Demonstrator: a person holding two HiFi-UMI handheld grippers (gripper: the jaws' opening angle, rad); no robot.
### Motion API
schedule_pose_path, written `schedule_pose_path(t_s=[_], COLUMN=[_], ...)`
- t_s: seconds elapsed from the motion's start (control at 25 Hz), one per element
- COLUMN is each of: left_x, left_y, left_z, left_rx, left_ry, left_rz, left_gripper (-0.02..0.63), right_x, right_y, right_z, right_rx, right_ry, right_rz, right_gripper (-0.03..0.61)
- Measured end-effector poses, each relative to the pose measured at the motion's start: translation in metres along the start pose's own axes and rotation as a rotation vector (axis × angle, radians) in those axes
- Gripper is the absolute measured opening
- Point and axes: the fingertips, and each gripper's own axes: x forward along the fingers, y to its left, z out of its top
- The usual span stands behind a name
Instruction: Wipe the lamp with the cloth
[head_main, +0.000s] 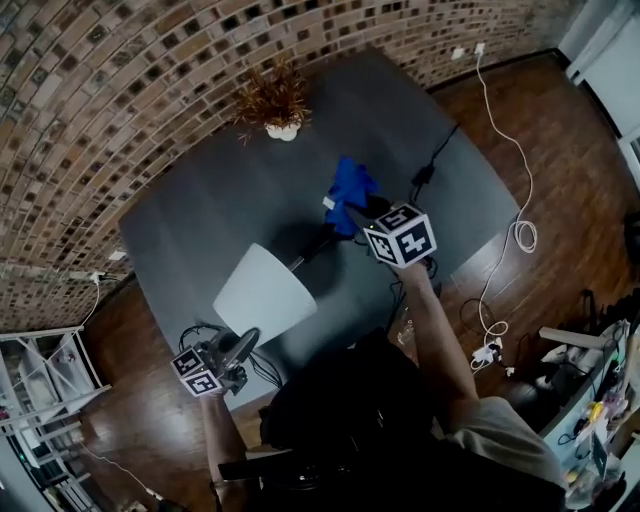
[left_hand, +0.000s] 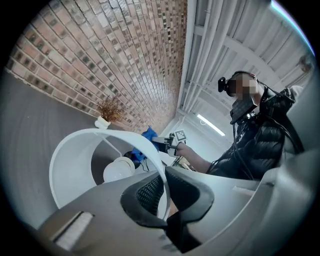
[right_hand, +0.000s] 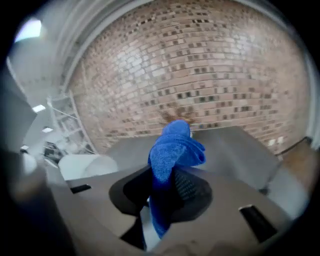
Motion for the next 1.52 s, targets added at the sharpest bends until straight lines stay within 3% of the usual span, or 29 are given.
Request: schedule_pose_path(t_s=[0.08, 0.12, 0.2, 0.28, 0.32, 0.4, 0.48, 0.56, 0.64, 0.76, 0.84, 0.88, 1.0, 1.2, 1.24, 1.32, 1.44, 1.52], left_x=[0.003, 0.003, 0.001, -0.001, -0.001, -0.003, -0.013, -0.027, -0.032, -0.029, -0.027, -0.026, -0.024, -0.010, -0.006, -0.003, -0.011, -0.015], left_y=[-0.001, -0.001, -0.002, -0.002, -0.001, 0.003, 0.012, 0.022, 0.033, 0.054, 0.067, 0.072, 0.076, 0.058, 0.052, 0.046, 0.047, 0.045], left_z=[-0.002, -0.003, -0.003, -0.003, -0.002, 0.003, 0.020, 0.043, 0.055, 0.062, 0.068, 0.072, 0.086, 0.117, 0.119, 0.115, 0.095, 0.075], left_rx=[-0.017, -0.026, -0.041, -0.057, -0.071, -0.109, -0.181, -0.290, -0.384, -0.496, -0.535, -0.528, -0.406, -0.026, 0.044, 0.129, 0.145, 0.134], left_ry=[-0.012, -0.016, -0.020, -0.028, -0.035, -0.073, -0.186, -0.330, -0.381, -0.393, -0.409, -0.416, -0.422, -0.399, -0.383, -0.352, -0.319, -0.280], left_rz=[-0.016, -0.022, -0.024, -0.011, -0.004, 0.008, 0.007, -0.029, -0.051, -0.016, 0.025, 0.047, 0.103, 0.092, 0.078, 0.068, 0.075, 0.076], left_gripper=[0.008, 0.009, 0.009, 0.011, 0.012, 0.032, 0.190, 0.306, 0.262, 0.191, 0.102, 0.097, 0.047, 0.052, 0.052, 0.052, 0.046, 0.042], right_x=[-0.001, -0.003, -0.004, 0.003, 0.008, 0.012, 0.007, 0.000, -0.004, -0.005, -0.004, -0.004, -0.004, 0.002, 0.001, -0.004, -0.003, 0.009], right_y=[0.077, 0.113, 0.173, 0.218, 0.232, 0.245, 0.244, 0.240, 0.237, 0.236, 0.236, 0.236, 0.237, 0.224, 0.217, 0.180, 0.078, 0.043], right_z=[0.019, 0.029, 0.042, 0.029, 0.015, -0.006, -0.012, -0.013, -0.015, -0.016, -0.017, -0.017, -0.019, -0.007, -0.002, 0.007, -0.006, -0.026], right_rx=[0.013, -0.028, -0.274, -0.615, -0.736, -0.813, -0.771, -0.713, -0.682, -0.660, -0.642, -0.634, -0.602, -0.525, -0.460, -0.222, 0.117, 0.200], right_ry=[-0.084, -0.128, -0.179, -0.112, -0.048, 0.035, 0.056, 0.050, 0.037, 0.028, 0.022, 0.021, 0.019, -0.061, -0.089, -0.163, -0.181, -0.121], right_rz=[0.283, 0.356, 0.354, 0.329, 0.337, 0.362, 0.382, 0.409, 0.423, 0.425, 0.431, 0.437, 0.462, 0.394, 0.397, 0.383, 0.146, 0.065], right_gripper=[0.090, 0.090, 0.091, 0.091, 0.089, 0.091, 0.091, 0.089, 0.089, 0.089, 0.089, 0.089, 0.089, 0.089, 0.089, 0.089, 0.089, 0.089])
